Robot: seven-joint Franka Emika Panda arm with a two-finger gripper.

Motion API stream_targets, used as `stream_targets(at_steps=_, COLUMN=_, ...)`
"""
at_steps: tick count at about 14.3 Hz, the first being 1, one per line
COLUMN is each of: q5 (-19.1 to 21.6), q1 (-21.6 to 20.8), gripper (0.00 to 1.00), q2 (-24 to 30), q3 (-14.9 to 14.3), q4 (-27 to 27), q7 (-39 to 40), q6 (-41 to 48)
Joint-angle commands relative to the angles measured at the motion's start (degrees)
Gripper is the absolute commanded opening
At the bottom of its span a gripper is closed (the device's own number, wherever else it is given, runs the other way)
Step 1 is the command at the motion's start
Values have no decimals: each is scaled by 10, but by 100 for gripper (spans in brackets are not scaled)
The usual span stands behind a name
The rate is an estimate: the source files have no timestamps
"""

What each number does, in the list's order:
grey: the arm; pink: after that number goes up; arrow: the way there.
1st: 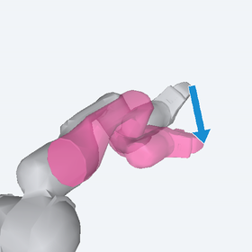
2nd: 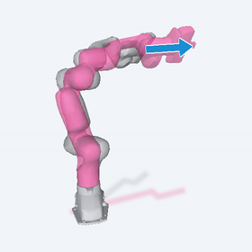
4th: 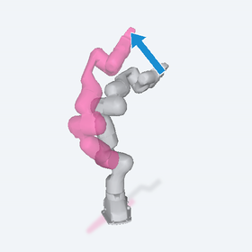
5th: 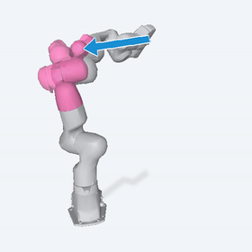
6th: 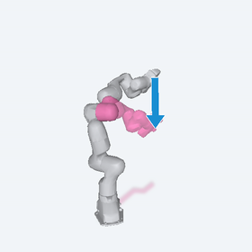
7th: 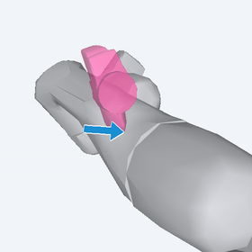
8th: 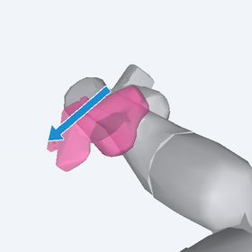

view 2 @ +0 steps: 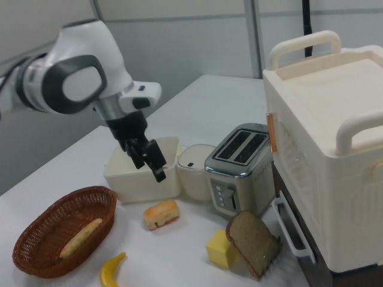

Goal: Put the yellow cube on the table

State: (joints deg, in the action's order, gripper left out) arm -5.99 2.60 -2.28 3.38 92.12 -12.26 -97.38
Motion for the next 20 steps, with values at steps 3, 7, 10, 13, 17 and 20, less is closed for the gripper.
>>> stream_targets(at_steps=3, q5=0, q1=-80, gripper=100, q2=31, q3=-86, q4=11, q7=0, q6=26)
stream_targets(at_steps=7, q5=29, q1=-84, gripper=100, q2=31, q3=-108, q4=8, q7=27, q6=26)
stream_targets(at_steps=10, q5=29, q1=-84, gripper=100, q2=32, q3=-109, q4=9, q7=29, q6=30)
stream_targets(at_steps=13, q5=29, q1=-87, gripper=100, q2=31, q3=-109, q4=9, q7=35, q6=30)
stream_targets(at_steps=17, q5=29, q1=-106, gripper=100, q2=29, q3=-123, q4=9, q7=43, q6=30)
stream_targets(at_steps=20, q5=30, q1=-104, gripper=100, q2=29, q3=-125, q4=9, q7=43, q6=30)
